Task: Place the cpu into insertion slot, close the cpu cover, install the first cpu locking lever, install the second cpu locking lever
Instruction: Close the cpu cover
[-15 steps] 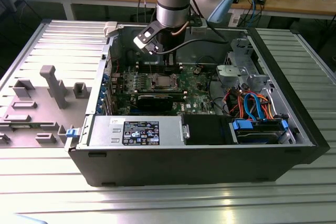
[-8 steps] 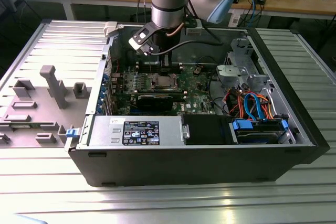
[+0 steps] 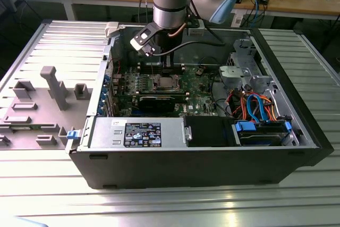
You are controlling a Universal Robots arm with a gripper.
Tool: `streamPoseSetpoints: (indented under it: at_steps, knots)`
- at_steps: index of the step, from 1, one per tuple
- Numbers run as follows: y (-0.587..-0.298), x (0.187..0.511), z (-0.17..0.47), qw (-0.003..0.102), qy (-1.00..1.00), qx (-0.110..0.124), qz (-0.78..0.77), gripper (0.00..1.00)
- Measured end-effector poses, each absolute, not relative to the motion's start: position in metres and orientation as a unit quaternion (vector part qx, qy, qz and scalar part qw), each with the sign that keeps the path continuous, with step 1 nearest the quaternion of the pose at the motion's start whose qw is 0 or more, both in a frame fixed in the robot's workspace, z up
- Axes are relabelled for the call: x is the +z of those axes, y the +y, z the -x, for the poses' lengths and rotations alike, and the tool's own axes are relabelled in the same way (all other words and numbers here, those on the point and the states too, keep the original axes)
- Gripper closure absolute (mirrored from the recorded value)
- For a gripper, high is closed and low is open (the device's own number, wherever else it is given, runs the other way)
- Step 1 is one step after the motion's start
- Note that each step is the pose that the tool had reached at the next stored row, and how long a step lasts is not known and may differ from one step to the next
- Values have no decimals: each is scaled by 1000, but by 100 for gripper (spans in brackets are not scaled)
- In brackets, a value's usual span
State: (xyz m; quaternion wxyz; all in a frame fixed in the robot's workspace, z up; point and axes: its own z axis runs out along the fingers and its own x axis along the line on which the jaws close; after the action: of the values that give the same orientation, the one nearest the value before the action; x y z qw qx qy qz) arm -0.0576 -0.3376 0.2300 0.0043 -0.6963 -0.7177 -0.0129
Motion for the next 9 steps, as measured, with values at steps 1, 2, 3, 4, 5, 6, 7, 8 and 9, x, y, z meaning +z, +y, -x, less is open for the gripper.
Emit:
streamPoseSetpoints:
  at_steps: [1, 2, 3, 4, 5, 6, 7, 8, 9]
  knots:
    - [-338, 230, 58, 4, -718, -13, 696, 89]
    - [-338, 230, 58, 4, -718, -13, 696, 89]
    - [-338, 230, 58, 4, -718, -13, 696, 89]
    - [-338, 229, 59, 5, -718, -13, 696, 89]
    - [-338, 227, 61, 5, -718, -14, 696, 89]
    - [-338, 226, 62, 5, -718, -14, 696, 89]
    - [-338, 225, 63, 5, -718, -14, 696, 89]
    - [-338, 223, 65, 5, -718, -14, 696, 89]
    - [-338, 222, 66, 6, -718, -14, 696, 89]
